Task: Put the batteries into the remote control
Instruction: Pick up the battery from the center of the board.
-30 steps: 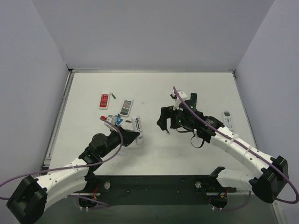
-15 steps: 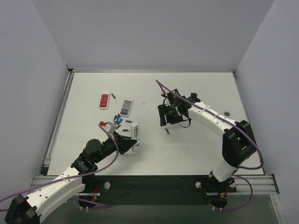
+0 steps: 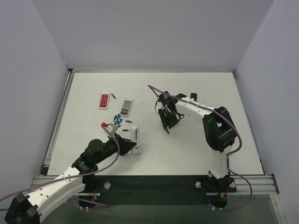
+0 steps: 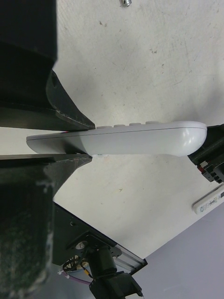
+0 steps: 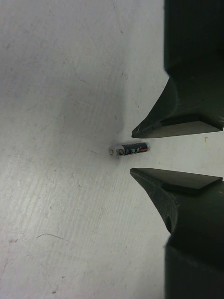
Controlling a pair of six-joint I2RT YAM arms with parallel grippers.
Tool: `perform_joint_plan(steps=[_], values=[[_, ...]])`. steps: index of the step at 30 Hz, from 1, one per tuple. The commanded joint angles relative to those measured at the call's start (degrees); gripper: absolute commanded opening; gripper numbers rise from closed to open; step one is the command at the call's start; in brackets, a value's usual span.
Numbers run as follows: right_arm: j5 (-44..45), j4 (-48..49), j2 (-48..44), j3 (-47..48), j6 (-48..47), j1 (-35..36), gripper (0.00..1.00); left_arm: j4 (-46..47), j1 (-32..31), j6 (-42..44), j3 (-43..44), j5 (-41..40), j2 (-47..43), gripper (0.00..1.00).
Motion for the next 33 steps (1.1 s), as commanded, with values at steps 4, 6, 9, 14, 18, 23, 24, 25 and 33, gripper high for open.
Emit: perform_joint_plan(steps=[4,6,9,14,18,23,24,25,33], values=[[1.82,-3.71,3.36,3.78,-0.06,0.52,0.20,1.46,0.35,1.02,1.49,0.97,1.56,0.00],[1.73,-3.88,4.24,4.22,-0.06,0.34,0.18,1.64,0.35,1.11,1.67,1.23,2.18,0.00],[1.81,-4.06,5.12,4.40,0.11,0.43,0.16,2.51,0.35,0.85,1.76,1.23,2.62,0.00],[2.51,-4.06,6.00,4.13,-0.15,0.52,0.10,3.22,0.35,0.93,2.37,1.76,3.84,0.00],[2.52,-4.06,4.77,3.87,-0.59,0.87,0.00,3.92,0.35,0.67,2.72,1.85,4.64,0.00],[1.55,-3.01,-2.95,3.69,-0.33,2.89,0.00,6.55,0.35,-0.91,2.90,1.50,6.13,0.00],[1.38,-2.31,-4.53,3.52,0.37,3.33,0.00,7.34,0.35,-1.96,2.73,1.15,6.31,0.00],[0.94,-1.60,-7.77,3.43,1.16,3.94,0.00,8.74,0.35,-2.49,2.64,0.88,6.83,0.00],[0.67,10.43,-23.25,0.10,7.14,9.30,0.00,13.76,0.35,-7.85,4.66,-1.84,8.50,0.00]])
